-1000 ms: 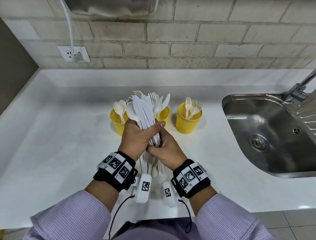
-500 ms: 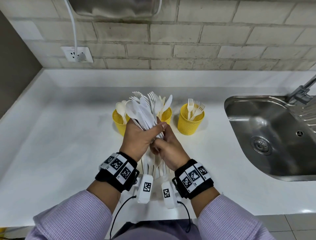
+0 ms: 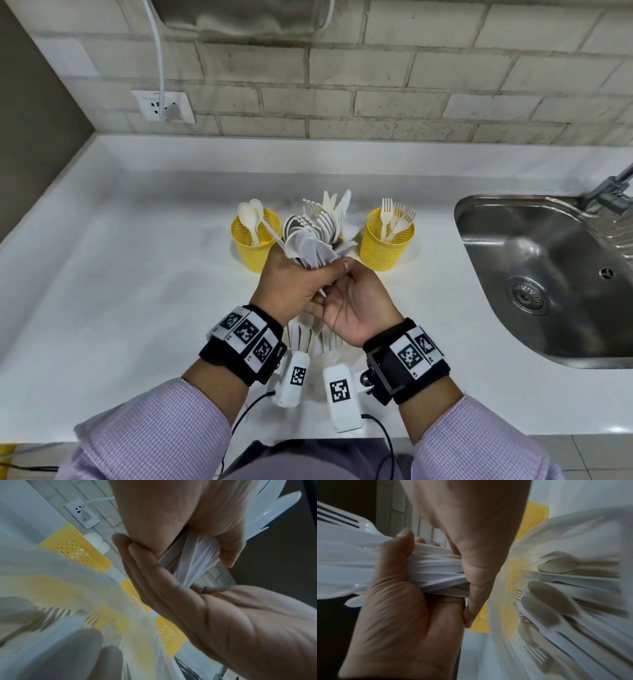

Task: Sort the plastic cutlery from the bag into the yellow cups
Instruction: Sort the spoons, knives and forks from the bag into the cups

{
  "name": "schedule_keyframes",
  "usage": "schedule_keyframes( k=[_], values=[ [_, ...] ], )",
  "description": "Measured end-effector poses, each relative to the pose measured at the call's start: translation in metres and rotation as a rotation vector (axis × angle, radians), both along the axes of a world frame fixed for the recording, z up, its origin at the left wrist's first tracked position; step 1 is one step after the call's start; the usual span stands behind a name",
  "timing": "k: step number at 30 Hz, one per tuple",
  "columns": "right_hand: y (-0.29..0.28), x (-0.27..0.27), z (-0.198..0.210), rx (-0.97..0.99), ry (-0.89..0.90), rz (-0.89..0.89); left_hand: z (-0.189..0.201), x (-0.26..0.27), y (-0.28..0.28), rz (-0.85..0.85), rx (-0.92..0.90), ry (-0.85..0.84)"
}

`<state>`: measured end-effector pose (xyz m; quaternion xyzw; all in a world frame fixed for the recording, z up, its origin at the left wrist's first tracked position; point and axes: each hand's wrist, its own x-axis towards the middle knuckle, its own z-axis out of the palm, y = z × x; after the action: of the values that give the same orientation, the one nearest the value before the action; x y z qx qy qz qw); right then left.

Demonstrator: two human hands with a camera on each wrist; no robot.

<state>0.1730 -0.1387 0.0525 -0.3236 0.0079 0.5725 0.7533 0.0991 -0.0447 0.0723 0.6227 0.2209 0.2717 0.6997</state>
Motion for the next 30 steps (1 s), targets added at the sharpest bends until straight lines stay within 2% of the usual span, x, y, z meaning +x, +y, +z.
schedule_keyframes(
  k=[5, 10, 14, 20, 25, 27, 30],
  values=[
    [-0.002, -0.001, -0.003, -0.040, 0.089, -0.018, -0.005, -0.006, -0.003, 0.032, 0.066, -0.013],
    [0.003, -0.008, -0.003, -0.065, 0.038, -0.091, -0.010, -0.011, -0.005, -0.024, 0.093, 0.026],
    [0.004, -0.015, -0.002, -0.058, 0.078, -0.165, -0.016, -0.014, -0.009, -0.031, 0.112, 0.042],
    [0.001, -0.025, 0.006, -0.042, -0.034, -0.208, -0.013, -0.021, -0.008, -0.040, 0.141, 0.051],
    [0.000, -0.029, 0.007, -0.038, 0.033, -0.239, -0.008, -0.026, -0.012, 0.006, 0.176, 0.036],
    [-0.004, -0.029, 0.007, -0.094, -0.060, -0.205, -0.004, -0.029, -0.010, -0.014, 0.250, 0.031],
    [-0.011, -0.022, 0.010, -0.221, -0.351, -0.225, 0.003, -0.033, -0.005, -0.035, 0.374, -0.002]
  ],
)
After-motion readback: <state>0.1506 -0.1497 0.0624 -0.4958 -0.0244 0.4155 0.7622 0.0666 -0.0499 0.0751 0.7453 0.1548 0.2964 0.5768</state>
